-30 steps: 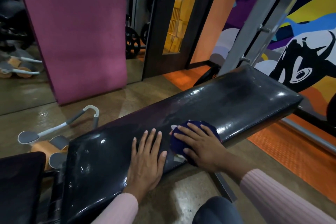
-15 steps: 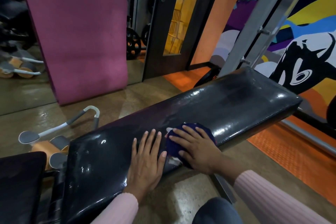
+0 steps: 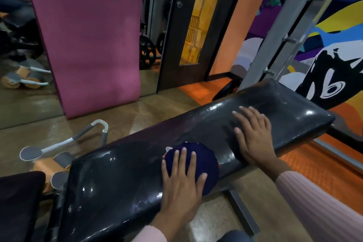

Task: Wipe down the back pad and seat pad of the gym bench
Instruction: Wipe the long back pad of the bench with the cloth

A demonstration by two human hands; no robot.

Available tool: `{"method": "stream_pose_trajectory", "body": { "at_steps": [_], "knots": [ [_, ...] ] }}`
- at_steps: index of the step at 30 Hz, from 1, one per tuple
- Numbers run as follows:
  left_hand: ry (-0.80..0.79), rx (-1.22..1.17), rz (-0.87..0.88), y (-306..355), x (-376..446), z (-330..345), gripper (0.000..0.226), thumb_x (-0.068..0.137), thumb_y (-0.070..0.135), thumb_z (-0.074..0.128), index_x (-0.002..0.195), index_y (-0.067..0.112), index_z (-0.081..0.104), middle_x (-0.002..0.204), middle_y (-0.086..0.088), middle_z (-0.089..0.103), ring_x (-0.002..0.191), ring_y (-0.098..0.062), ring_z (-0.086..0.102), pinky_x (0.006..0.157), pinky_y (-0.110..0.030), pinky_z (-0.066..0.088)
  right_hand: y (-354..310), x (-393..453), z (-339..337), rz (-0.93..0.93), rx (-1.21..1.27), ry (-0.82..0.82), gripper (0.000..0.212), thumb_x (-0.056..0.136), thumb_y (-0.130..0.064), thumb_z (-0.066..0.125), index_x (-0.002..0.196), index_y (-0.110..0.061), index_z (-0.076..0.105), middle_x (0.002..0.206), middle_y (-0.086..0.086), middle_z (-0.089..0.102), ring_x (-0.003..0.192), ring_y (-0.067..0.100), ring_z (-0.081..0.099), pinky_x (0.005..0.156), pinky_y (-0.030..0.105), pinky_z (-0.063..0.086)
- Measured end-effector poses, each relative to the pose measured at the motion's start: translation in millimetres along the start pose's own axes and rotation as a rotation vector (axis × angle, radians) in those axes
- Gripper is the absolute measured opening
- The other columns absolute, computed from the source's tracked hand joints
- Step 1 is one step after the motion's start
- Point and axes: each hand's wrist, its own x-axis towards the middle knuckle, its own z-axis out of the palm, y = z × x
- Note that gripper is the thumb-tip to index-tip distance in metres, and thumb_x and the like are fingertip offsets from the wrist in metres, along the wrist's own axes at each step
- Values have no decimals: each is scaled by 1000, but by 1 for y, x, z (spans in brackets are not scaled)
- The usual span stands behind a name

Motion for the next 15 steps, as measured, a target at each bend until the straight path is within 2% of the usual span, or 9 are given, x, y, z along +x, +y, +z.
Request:
{"method": "stream_pose_trajectory", "body": {
  "at_steps": [2,4,7,8,10,12,15],
  "knots": [
    [16,38,-15,3,8,11,60,100,50,15,142,17,42,147,-11,41,136,-30,37,105,-54,22,-1,-1,7,-60,-42,-84,50,99,-41,26,140,-22,45,150,2,39,144,22,24,115,49,18],
    [23,19,-18,4,22,7,59,100,50,13,145,18,35,151,-10,34,139,-30,32,112,-55,24,0,-1,8,-71,-54,-135,51,99,-41,23,142,-23,44,152,1,37,145,20,20,115,49,17],
    [14,5,-39,-4,35,-3,64,96,53,2,152,23,7,160,-4,4,146,-25,2,117,-49,3,5,-2,9,-166,-79,-223,54,100,-42,18,147,-24,35,157,-2,28,148,16,12,117,47,13],
    [16,1,-57,-11,35,-3,65,95,54,1,152,24,4,160,-3,1,146,-24,-1,117,-47,0,6,-3,10,-202,-84,-255,54,100,-44,15,149,-25,31,158,-4,23,148,15,8,117,46,11],
    [46,26,-104,-21,24,-1,64,96,53,3,152,23,12,160,-5,9,146,-25,6,117,-47,4,6,-1,11,-228,-93,-296,55,100,-46,12,151,-27,25,160,-6,17,149,14,3,118,45,7],
    [28,31,-138,-17,5,5,61,99,52,9,148,21,28,155,-8,27,142,-29,23,113,-50,15,5,0,10,-234,-110,-315,56,100,-47,10,151,-28,24,160,-7,16,149,14,3,118,46,7],
    [-1,20,-55,5,1,13,58,100,50,18,144,18,38,148,-11,40,135,-33,37,108,-54,31,5,1,11,-296,-142,-349,55,101,-46,14,150,-25,26,159,-4,19,149,17,8,117,47,9]
  ]
}}
